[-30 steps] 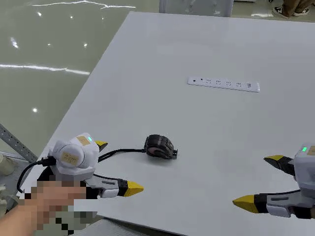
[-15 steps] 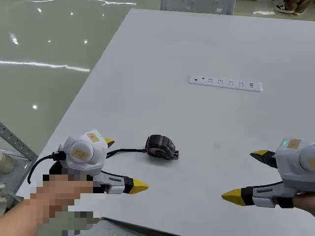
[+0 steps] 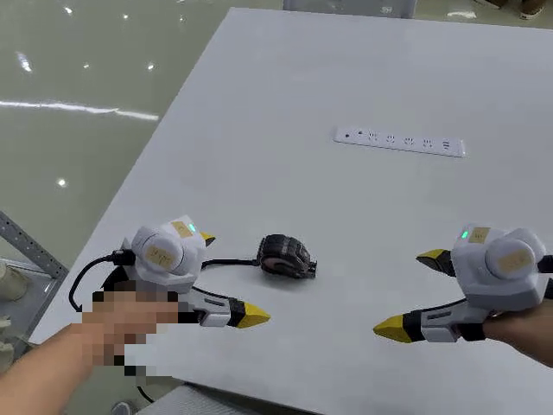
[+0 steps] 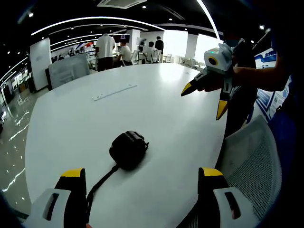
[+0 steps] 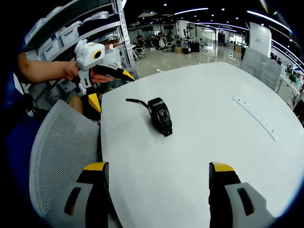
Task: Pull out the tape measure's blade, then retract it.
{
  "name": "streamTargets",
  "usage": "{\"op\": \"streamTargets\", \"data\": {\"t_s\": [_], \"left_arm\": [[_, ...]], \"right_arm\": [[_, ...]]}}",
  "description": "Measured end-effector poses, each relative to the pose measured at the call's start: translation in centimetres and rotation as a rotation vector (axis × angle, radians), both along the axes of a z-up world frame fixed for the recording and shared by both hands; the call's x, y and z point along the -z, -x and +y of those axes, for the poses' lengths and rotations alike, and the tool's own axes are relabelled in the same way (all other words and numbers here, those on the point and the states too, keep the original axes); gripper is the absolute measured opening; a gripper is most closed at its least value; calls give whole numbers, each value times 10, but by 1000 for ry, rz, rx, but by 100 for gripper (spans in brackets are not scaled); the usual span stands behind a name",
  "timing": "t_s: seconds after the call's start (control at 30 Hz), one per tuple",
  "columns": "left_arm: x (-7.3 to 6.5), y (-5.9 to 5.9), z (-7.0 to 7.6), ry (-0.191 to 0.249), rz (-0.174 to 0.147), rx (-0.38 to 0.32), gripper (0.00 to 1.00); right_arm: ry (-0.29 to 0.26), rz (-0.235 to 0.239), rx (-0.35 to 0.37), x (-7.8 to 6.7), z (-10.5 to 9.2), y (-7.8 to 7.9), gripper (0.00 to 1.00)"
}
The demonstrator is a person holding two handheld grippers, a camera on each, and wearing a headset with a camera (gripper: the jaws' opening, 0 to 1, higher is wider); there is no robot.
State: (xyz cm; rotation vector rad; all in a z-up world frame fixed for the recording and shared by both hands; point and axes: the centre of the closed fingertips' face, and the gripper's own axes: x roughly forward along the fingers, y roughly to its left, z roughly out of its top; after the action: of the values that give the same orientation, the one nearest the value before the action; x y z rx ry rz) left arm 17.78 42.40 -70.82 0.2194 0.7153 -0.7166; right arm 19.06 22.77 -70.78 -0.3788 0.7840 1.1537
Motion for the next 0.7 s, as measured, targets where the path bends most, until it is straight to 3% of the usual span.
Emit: {"op": "streamTargets", "data": {"t_s": [0.7], "left_arm": [[17, -25, -11, -76, -1, 108, 89]], "right_arm": [[49, -3, -140, 27, 32, -19, 76]]}}
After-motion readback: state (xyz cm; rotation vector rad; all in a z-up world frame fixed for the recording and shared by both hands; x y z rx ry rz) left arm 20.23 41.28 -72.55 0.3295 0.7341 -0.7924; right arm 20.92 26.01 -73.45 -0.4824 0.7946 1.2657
